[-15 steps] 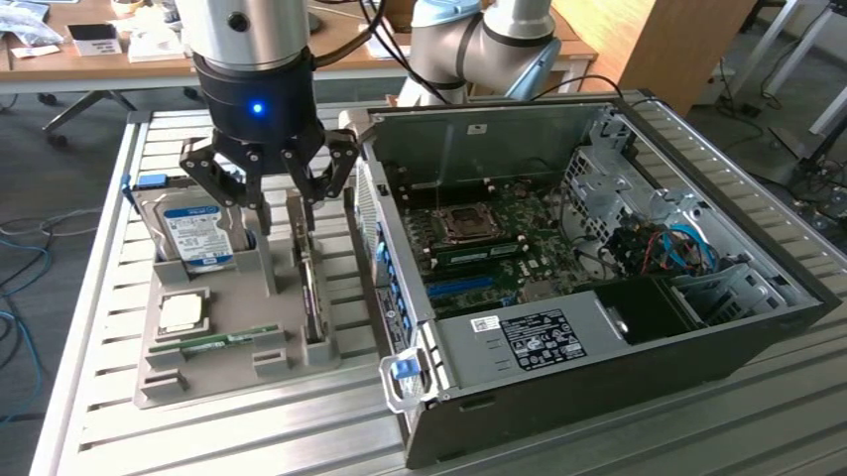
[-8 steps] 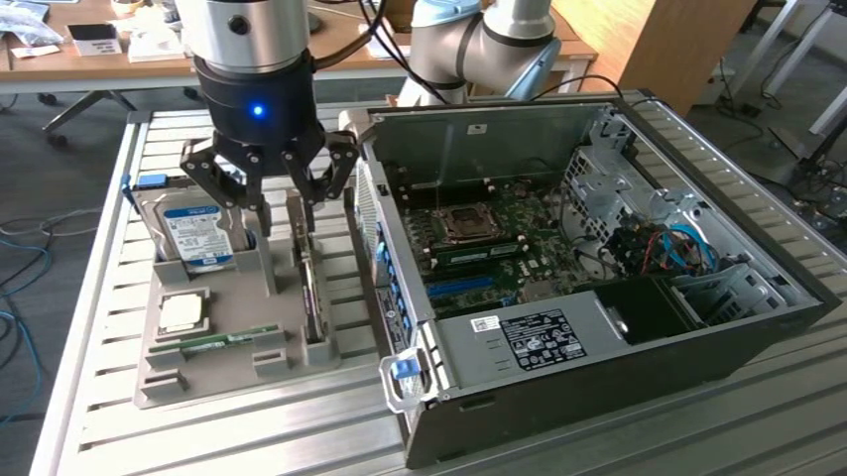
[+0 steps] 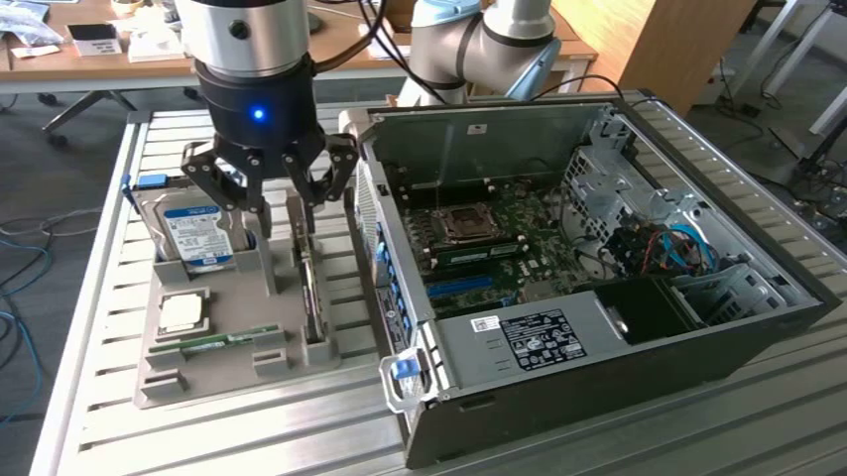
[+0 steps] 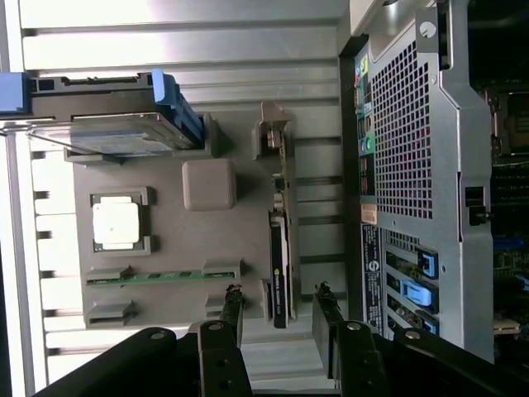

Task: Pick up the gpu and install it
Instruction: 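Pick up the gpu and move the gpu toward the slot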

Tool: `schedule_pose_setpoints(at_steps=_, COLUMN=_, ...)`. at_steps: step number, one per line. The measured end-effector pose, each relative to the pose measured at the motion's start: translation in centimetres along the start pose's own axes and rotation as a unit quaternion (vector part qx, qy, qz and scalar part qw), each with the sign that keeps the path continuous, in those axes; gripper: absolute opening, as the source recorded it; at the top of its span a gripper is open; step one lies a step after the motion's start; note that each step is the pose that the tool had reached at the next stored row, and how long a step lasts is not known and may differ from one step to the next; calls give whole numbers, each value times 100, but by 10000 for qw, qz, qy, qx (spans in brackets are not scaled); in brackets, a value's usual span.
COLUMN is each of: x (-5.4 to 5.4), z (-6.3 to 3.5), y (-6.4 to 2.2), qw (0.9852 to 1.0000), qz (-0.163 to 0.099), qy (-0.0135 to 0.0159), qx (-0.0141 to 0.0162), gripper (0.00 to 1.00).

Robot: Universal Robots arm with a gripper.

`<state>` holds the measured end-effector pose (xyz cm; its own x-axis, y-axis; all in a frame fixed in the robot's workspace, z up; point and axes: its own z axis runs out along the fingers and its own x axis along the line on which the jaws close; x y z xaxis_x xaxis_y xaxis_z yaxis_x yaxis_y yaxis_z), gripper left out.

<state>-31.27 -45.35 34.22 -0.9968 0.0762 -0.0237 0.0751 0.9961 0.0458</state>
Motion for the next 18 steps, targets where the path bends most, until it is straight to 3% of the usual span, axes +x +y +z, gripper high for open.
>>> schedule_pose_setpoints(at_steps=18, x=1, z=48, y=-2, qw=10000, qz=0, qy=0, qx=0, gripper=47)
